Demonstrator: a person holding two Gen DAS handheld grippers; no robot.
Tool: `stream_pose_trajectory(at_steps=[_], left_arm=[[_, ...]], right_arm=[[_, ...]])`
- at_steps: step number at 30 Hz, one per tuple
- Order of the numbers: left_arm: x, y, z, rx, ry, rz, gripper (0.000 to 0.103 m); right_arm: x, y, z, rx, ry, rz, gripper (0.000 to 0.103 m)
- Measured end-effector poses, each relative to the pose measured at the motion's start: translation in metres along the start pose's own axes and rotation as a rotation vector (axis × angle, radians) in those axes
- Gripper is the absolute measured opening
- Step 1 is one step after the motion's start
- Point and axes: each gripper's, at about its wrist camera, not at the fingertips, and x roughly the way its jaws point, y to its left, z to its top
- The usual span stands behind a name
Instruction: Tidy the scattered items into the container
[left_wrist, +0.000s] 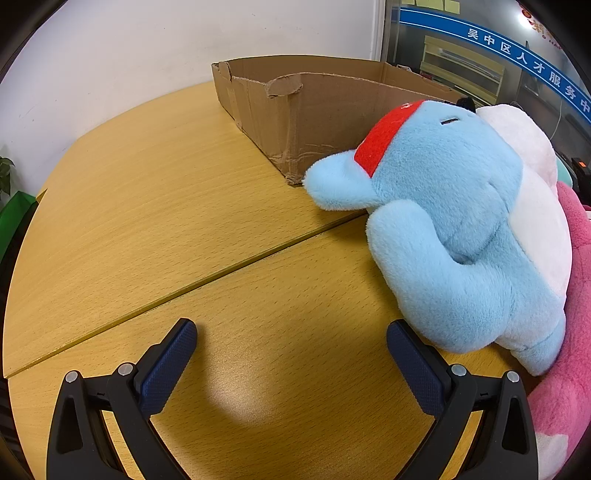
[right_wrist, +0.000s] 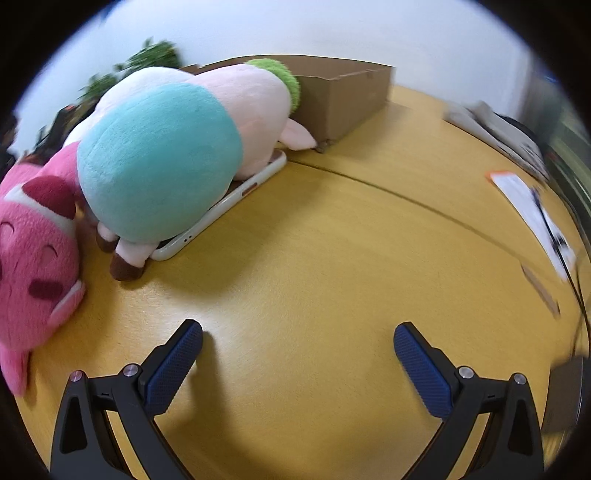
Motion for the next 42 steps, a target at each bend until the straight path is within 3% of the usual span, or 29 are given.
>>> stream_pose_trajectory(at_steps=[10,14,19,22,24,30,32,35,39,42], left_arm=[[0.001,-0.004,0.002,-0.032,-0.001,0.025,0.103],[-0.005,-0.009,-0.005,-0.108,-0.002,0.082,0.103],[-0.026,-0.022,-0.029,-0.14,0.055,0.107,0.103],[-0.049,-0.032,-0.051,-0.204,0.051,0.236,0.103],[-0.076,-0.04,-0.064,-0.26,0.018,0.338,0.103],[-0.184,-0.09,-0.063,-0.353,-0.238,0.422,0.103],[-0.21,-0.121,-0.058,-0.376,-0.307,0.356,0.103],[-0.223,-0.164,-0.056,-0.374,-0.347,0.23,0.103],[-0.203,-0.216,-0.056,-0.391,-0.298,0.123,0.103],[-0.189,-0.245,-0.062,-0.358,-0.284,0.117,0.103]], right_arm=[[-0.01,0.019,-0.007,0.121,0.0,-0.094,0.103],[-0.021,0.021,-0.02,0.179,-0.009,-0.161,0.103],[-0.058,0.036,-0.031,0.252,-0.108,-0.138,0.103],[-0.091,0.054,-0.027,0.268,-0.172,-0.13,0.103],[-0.11,0.069,-0.018,0.254,-0.209,-0.137,0.103],[-0.153,0.117,0.01,0.241,-0.326,-0.09,0.103],[-0.156,0.137,0.013,0.242,-0.333,-0.059,0.103],[-0.155,0.171,0.015,0.202,-0.33,-0.032,0.103],[-0.148,0.205,0.012,0.16,-0.331,-0.045,0.103],[-0.145,0.211,0.005,0.178,-0.302,-0.062,0.103]])
